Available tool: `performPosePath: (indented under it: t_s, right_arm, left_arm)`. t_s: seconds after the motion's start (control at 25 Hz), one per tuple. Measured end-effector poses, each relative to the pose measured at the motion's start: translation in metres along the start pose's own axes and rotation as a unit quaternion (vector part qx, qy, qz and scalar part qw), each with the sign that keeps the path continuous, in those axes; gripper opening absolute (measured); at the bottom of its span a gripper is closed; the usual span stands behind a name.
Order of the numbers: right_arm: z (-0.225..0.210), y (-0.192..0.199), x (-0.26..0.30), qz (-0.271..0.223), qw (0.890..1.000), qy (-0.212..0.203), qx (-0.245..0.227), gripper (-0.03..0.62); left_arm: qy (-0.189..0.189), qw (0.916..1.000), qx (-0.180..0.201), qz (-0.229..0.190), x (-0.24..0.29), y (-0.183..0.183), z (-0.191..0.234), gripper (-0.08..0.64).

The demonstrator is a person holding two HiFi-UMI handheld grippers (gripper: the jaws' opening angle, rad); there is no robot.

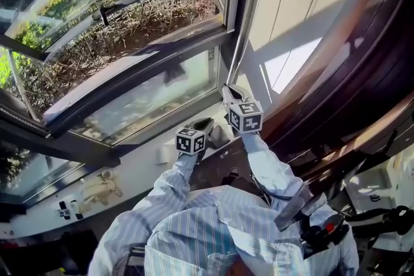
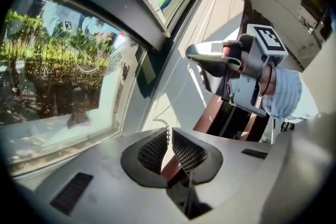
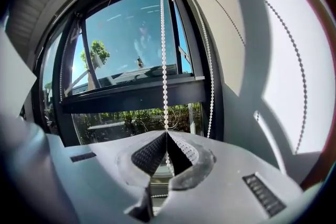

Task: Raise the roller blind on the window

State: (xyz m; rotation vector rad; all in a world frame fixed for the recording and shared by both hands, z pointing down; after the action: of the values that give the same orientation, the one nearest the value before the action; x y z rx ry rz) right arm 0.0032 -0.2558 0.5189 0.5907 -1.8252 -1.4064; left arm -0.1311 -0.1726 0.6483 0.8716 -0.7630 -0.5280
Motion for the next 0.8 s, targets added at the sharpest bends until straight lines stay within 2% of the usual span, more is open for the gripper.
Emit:
performPosePath:
  t_s: [0.12, 0.16, 0.2, 0.28, 0.56, 0.8]
  right_arm:
    - [0.005, 0.008, -0.006, 0.023, 1.0, 0.014, 0.005, 0.01]
    - [0.008, 0.014, -0.009, 0.029, 0.999, 0.021, 0.004, 0.028]
    - [0.011, 0.02, -0.013, 0.033, 0.999, 0.025, 0.003, 0.074]
    - [0.018, 0.031, -0.019, 0.04, 0.999, 0.028, 0.009, 0.094]
    - [0.046, 0.062, -0.05, 0.045, 0.996, 0.049, 0.055, 0.095]
    - [0.075, 0.079, -0.089, 0.027, 0.992, 0.044, 0.112, 0.095]
  left_arm:
    - [-0.022, 0.9988, 0.03, -0.032, -0.017, -0.008, -0.004, 0.009]
    - [-0.035, 0.9976, 0.041, -0.045, -0.023, -0.011, -0.005, 0.011]
    - [-0.046, 0.9959, 0.051, -0.058, -0.03, -0.013, -0.005, 0.012]
    - [-0.059, 0.9929, 0.062, -0.083, -0.043, -0.018, -0.005, 0.012]
    - [-0.044, 0.99, 0.035, -0.13, -0.088, -0.016, -0.011, 0.012]
    - [-0.011, 0.9879, 0.005, -0.154, -0.115, -0.009, -0.023, 0.011]
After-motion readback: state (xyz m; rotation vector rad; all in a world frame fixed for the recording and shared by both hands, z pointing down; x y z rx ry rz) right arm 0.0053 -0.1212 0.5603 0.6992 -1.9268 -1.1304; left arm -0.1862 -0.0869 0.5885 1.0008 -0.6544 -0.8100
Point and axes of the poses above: the fingertips, and each gripper's own axes: x forward along the fingers, z to its left, y out of its underside, the point moved 9 cm from there along -x, backward along the fingers, and after that the axes turned 2 degrees about x, right-handed, at the moved point
